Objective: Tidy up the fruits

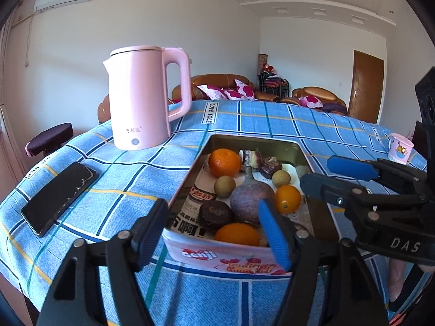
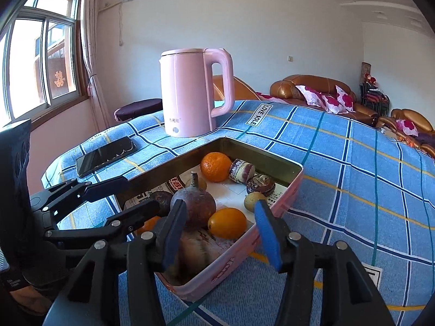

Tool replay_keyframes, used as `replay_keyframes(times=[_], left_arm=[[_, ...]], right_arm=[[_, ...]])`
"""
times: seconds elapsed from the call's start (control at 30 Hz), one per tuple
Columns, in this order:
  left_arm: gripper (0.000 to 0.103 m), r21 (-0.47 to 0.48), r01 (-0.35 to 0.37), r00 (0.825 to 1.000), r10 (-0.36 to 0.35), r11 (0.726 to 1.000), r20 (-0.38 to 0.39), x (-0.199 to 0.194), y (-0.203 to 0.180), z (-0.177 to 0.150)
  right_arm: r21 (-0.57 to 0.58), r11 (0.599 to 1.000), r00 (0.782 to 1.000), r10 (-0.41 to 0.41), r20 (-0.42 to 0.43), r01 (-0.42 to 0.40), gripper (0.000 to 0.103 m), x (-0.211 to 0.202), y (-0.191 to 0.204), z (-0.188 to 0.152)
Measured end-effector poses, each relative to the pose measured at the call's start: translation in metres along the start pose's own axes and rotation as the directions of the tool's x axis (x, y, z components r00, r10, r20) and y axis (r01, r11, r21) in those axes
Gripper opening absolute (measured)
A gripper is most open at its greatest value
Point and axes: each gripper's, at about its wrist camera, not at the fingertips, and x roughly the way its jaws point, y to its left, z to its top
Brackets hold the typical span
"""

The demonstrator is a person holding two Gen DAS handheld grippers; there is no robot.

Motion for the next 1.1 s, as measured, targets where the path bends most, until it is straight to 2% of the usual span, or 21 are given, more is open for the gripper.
replay_keyframes(times=[0.2, 0.53, 1.1], left_arm=[[0.091, 0.032, 0.001, 0.998, -0.003, 0.999, 0.062, -0.016, -0.009, 0.003], [0.091, 0.007, -0.008, 0.995, 0.007, 1.0, 0.103, -0.026, -0.008, 0.012], [0.093, 0.015, -0.014, 0.992, 0.012, 1.0, 0.127, -0.036, -0.016, 0.016]], right_arm=[[0.015, 0.998, 0.994, -0.067, 0.087, 0.066, 0.063, -0.021, -0.004, -0.003], [0.045, 0.988, 0.975, -0.153, 0.159, 0.148, 0.066, -0.057, -0.018, -0.001], [0.055, 0.982, 0.965, -0.185, 0.185, 0.178, 0.067, -0.077, -0.021, -0.004]])
